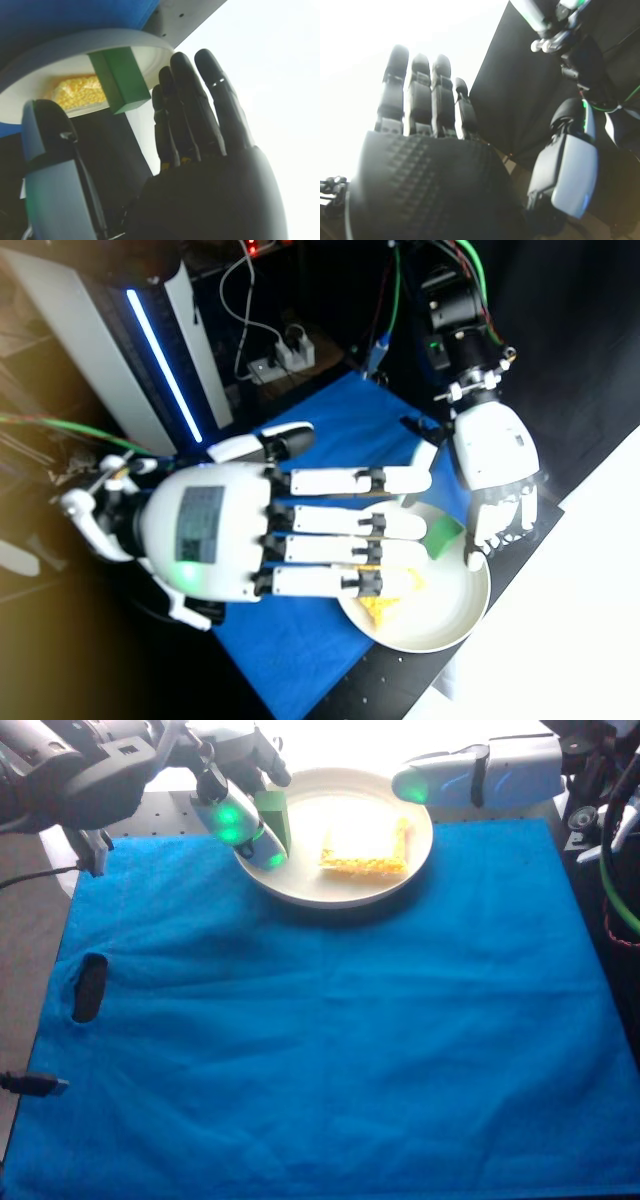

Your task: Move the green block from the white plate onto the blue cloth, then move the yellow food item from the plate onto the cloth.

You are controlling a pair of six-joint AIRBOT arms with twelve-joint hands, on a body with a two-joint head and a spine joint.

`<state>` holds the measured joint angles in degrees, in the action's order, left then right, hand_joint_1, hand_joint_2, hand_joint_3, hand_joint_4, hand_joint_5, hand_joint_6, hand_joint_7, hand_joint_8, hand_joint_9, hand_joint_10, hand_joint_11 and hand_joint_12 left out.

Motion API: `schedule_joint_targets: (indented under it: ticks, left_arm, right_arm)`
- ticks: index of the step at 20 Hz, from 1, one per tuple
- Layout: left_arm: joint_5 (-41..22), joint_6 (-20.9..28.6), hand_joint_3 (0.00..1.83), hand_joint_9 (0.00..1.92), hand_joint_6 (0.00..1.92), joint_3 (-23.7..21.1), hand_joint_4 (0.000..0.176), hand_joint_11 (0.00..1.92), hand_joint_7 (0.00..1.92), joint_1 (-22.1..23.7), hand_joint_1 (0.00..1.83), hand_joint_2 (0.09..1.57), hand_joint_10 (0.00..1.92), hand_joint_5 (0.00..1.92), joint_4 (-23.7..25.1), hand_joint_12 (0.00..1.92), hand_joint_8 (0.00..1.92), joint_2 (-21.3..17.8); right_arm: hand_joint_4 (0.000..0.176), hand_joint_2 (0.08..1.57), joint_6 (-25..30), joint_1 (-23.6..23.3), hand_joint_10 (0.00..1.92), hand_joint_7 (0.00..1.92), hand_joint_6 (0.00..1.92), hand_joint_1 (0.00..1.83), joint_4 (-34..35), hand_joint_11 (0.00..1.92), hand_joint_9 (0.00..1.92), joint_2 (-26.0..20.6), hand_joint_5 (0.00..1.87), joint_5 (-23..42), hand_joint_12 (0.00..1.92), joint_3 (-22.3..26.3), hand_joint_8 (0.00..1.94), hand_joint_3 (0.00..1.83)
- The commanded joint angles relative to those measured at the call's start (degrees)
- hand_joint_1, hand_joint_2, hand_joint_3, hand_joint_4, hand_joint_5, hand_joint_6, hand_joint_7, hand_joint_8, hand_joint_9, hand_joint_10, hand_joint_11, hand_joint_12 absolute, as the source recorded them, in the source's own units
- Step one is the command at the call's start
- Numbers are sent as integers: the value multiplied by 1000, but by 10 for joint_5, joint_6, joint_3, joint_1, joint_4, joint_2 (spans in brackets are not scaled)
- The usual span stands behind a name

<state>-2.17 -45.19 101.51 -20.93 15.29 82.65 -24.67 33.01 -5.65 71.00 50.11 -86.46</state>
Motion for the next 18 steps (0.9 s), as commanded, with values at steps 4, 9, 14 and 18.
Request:
schedule_joint_targets:
  ticks: [4,9,14,18]
  left_arm:
    - [-61,1,1,763,4,11,0,325,751,-2,1027,763,6,666,-6,930,2,11]
    - [-70,2,7,782,0,16,0,330,763,-5,998,784,9,660,-20,917,2,12]
    - [-80,10,0,865,5,17,0,437,836,-5,1060,839,10,736,-24,758,3,13]
    - [-84,17,9,939,16,26,0,592,907,-9,1110,888,18,812,-24,745,10,20]
  right_arm:
    - [60,797,3,-7,5,333,3,434,13,0,257,4,126,67,774,0,4,0]
    - [57,794,3,-7,0,325,0,427,12,0,243,5,111,67,727,0,0,4]
    - [78,801,3,-7,1,327,0,471,11,0,244,8,116,67,720,0,0,2]
    - [45,800,3,-7,9,326,0,476,9,22,278,10,113,67,799,0,0,0]
